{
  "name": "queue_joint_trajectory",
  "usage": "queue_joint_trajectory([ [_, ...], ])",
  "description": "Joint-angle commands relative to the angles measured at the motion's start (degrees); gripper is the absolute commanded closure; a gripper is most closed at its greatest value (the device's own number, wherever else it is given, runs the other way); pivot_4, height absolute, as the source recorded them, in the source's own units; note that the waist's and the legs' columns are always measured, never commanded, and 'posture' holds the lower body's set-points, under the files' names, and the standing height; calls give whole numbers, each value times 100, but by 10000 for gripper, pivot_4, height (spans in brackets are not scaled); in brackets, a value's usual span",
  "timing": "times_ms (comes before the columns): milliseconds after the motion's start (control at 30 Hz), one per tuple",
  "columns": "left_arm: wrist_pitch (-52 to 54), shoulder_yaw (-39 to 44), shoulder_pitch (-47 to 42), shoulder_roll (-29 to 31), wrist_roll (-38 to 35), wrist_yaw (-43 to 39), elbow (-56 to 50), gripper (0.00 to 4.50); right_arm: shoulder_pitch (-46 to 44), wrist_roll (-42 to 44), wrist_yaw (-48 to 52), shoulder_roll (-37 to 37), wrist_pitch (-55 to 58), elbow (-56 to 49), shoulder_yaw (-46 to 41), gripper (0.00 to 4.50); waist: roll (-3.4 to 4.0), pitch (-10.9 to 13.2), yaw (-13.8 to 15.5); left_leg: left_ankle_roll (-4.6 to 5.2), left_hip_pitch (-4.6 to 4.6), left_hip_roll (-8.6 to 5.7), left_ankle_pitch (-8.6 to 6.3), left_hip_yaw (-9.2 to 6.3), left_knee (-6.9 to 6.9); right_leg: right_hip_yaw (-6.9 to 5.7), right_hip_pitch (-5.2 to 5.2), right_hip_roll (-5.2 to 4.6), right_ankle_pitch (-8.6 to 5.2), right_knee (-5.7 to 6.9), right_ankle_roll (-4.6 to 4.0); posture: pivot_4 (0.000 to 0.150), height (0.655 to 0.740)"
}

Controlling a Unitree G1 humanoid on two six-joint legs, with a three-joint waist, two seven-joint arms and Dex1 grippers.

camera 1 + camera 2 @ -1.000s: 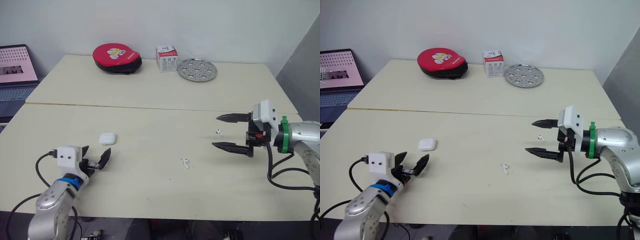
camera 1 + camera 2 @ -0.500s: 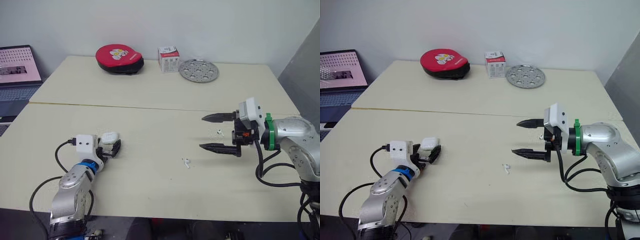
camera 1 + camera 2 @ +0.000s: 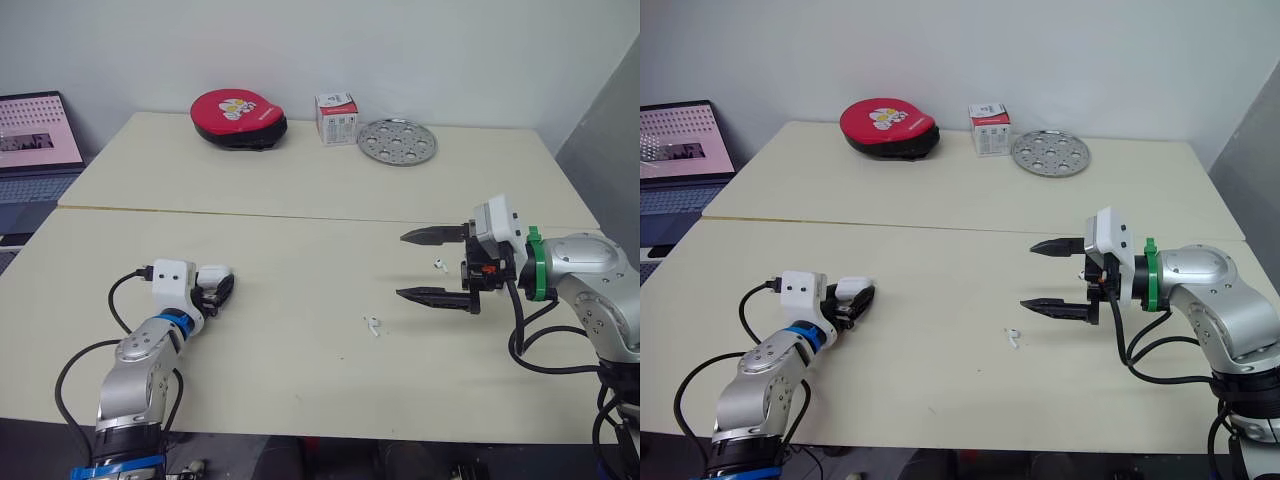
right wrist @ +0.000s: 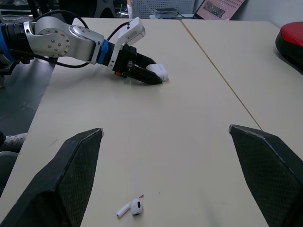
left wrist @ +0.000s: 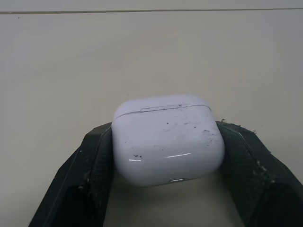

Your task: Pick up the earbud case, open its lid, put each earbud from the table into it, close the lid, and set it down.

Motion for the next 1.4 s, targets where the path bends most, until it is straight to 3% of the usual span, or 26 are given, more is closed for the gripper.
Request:
queue_joint_trajectory([
  [33,171,-246,240,109,-93,-399,-120,16283,-75,70,-20,-96,-34,-265,-175,0,0,0,-5,0,0,0,0,0,0,0,0,0,0,0,0,1500,7400],
  [333,-241,-966,706,445,-482,-1885,-1297,16284,341,48,-68,-348,-52,-372,-441,0,-2,3,12,0,-15,1,0,3,-2,3,-7,-13,-1,-15,1,1500,7400],
  [500,-820,-1404,775,445,-477,-2377,-1882,16284,668,345,-332,-470,517,-617,-662,0,-10,9,-22,0,-14,4,0,7,-1,4,-10,2,0,-10,0,1500,7400],
  [733,-2478,-2241,421,227,-13,-2972,-1868,16284,662,2044,-1915,-129,3041,-1323,-729,0,-11,9,-43,0,-13,6,0,12,-5,11,-13,8,0,-7,0,1500,7400],
  [967,-3823,-2756,108,-19,263,-3334,-1317,16284,310,3561,-3306,568,4508,-847,-899,0,-11,10,-41,1,-15,3,-1,20,-3,18,-15,8,0,-10,0,1500,7400],
  [1400,-4799,-2837,-317,-62,407,-3351,-814,16284,-156,5457,-4862,937,4777,25,-666,0,-11,10,-47,3,-23,6,-1,21,-7,16,-21,9,-1,-18,0,1500,7400],
])
